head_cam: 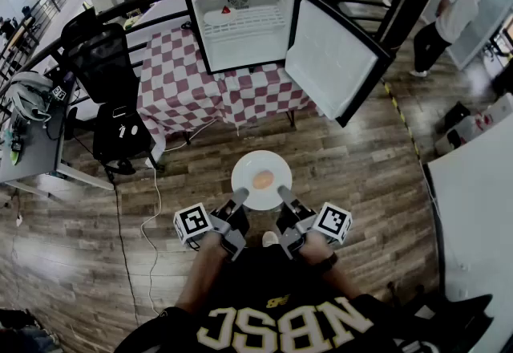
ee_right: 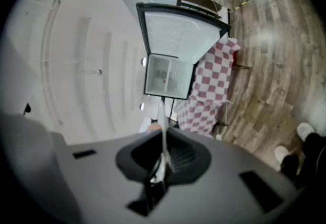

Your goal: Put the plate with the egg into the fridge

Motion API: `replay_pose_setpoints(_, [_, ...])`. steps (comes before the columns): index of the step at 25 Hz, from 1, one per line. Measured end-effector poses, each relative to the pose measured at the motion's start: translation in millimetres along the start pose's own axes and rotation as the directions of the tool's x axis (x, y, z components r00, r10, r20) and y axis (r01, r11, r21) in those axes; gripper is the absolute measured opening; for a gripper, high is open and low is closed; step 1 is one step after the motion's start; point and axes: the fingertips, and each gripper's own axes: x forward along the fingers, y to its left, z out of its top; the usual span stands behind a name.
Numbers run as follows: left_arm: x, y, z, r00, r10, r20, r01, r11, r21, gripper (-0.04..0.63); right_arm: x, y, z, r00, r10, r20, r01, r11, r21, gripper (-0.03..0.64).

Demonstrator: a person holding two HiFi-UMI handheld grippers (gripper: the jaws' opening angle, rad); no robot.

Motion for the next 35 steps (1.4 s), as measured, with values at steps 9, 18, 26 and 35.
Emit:
replay_pose_setpoints(9, [9, 7, -33, 1.0, 0.027, 0.012, -0.026, 0.999, -0.02, 0.037, -27, -15, 11, 0.998, -0.012, -0.062, 0.011, 1.0, -0.007, 0.037])
replay_pose_setpoints(18, [17, 6, -44, 0.998, 0.037, -0.045, -0.035, 0.998, 0.047, 0.037, -27, -20, 22, 0.983, 0.098, -0.156, -0.104, 0.994, -0.036, 0.037])
replay_pose_setpoints(26, [22, 7, -30, 0.999, 0.022, -0.046, -0.019, 0.998, 0.065, 0.037, -3, -19, 20, 0.968, 0.011, -0.252, -0.05, 0.988, -0.148, 0.037])
replay_pose_setpoints(35, [66, 22, 46, 0.998, 0.02, -0.06, -0.022, 1.0, -0.023, 0.037, 72, -39, 54, 0.971, -0.06, -0.23, 0.043, 0.996, -0.082, 0.037])
